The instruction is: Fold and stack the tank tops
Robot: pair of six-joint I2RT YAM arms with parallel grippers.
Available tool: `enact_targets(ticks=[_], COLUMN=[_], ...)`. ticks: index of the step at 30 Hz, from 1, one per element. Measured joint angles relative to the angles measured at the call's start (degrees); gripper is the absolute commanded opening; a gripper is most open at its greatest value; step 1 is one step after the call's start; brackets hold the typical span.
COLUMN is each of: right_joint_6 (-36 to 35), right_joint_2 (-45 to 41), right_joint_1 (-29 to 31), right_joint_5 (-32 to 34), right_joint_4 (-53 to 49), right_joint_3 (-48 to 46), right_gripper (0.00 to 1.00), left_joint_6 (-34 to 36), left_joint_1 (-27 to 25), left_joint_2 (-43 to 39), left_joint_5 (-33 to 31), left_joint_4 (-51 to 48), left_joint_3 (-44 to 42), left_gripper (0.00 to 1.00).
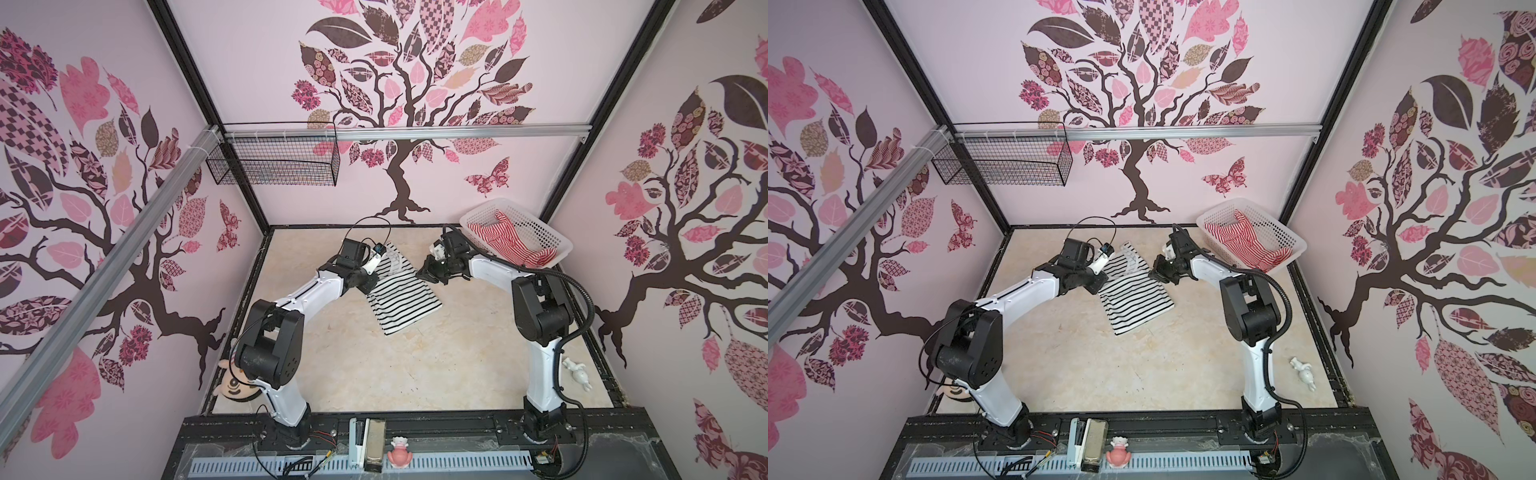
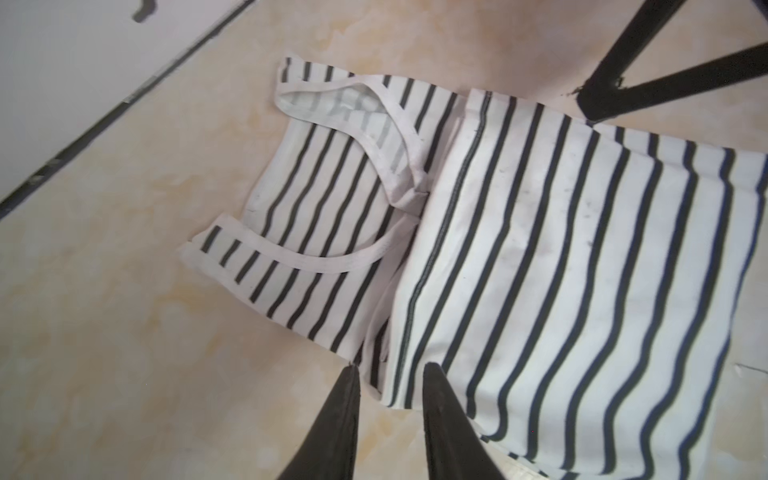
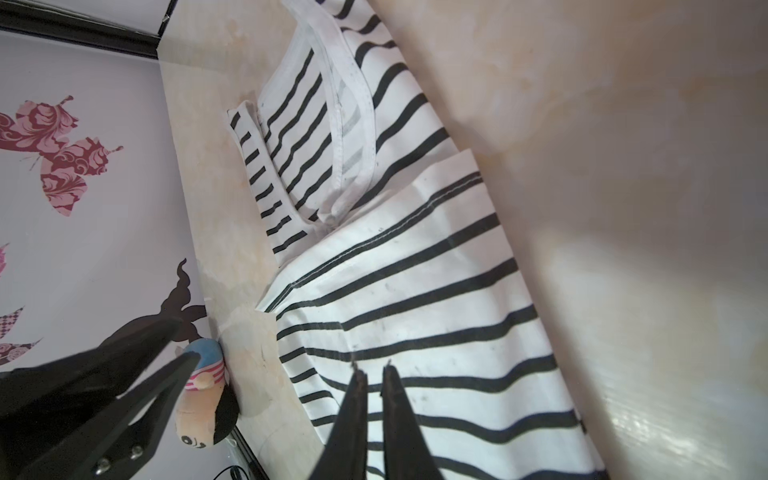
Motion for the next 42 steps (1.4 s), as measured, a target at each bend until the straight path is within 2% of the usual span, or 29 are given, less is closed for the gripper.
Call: enact_targets(ticks=[3, 5, 9, 11, 14, 16, 19, 23, 26, 28, 30, 35, 42], right_joint_6=[0.09, 0.09, 0.33, 0.28, -0.07, -0.22, -0.68, -0.79, -0.44, -0.02, 0.31, 1.64, 7.08], right_joint_2=[0.0, -0.07, -0.11, -0.11, -0.55, -2.91, -8.02, -13.68, -17.92, -19.8, -20.55, -21.14, -19.65], right_joint_1=[0.35, 0.63, 0.9, 0.92, 1.2, 1.38, 1.66, 1.68, 1.68, 1.66, 1.68, 1.68, 1.2], right_joint_5=[0.0, 0.04, 0.07, 0.02, -0.7, -0.07, 1.09, 1.97, 2.73, 3.21, 3.41, 3.67, 4.24], right_joint_4=[0.07, 1.05, 2.49, 2.71, 4.63, 5.44, 5.46, 5.75, 6.27, 6.32, 6.67, 7.91, 11.67], right_joint_3=[0.0, -1.09, -5.62, -7.85, -11.32, -13.33, -17.99, -23.56, -28.2, -30.34, -31.56, -34.97, -35.39], right_gripper=[0.1, 0.13, 0.2, 0.27, 0.47, 0.55, 0.59, 0.6, 0.64, 0.73, 0.76, 0.74, 0.52], left_joint_6=[0.24, 0.35, 0.26, 0.15, -0.02, 0.0, 0.2, 0.63, 1.64, 2.86, 4.0, 6.58, 9.2], left_joint_1=[-1.25, -1.9, -2.16, -2.19, -2.23, -2.19, -2.21, -3.28, -5.44, -7.02, -8.44, -9.64, -11.96], left_joint_2=[3.69, 6.86, 10.49, 11.8, 13.57, 13.31, 10.03, 1.51, -5.49, -8.94, -10.84, -11.15, -11.17], left_joint_5=[1.64, 1.73, -0.87, -3.19, -7.43, -8.85, -8.94, -8.41, -7.15, -6.21, -5.9, -6.56, -9.84], left_joint_4=[-1.27, -2.93, -5.77, -7.45, -7.8, -7.72, -6.34, -5.68, -4.17, -3.48, -2.93, -2.21, -0.44], left_joint_3=[0.13, 0.59, 1.46, 3.82, 6.99, 6.8, 3.26, -2.05, -6.32, -9.07, -11.41, -15.63, -18.49], left_gripper=[0.26, 0.27, 0.29, 0.31, 0.33, 0.36, 0.39, 0.4, 0.51, 0.57, 0.63, 0.64, 0.65])
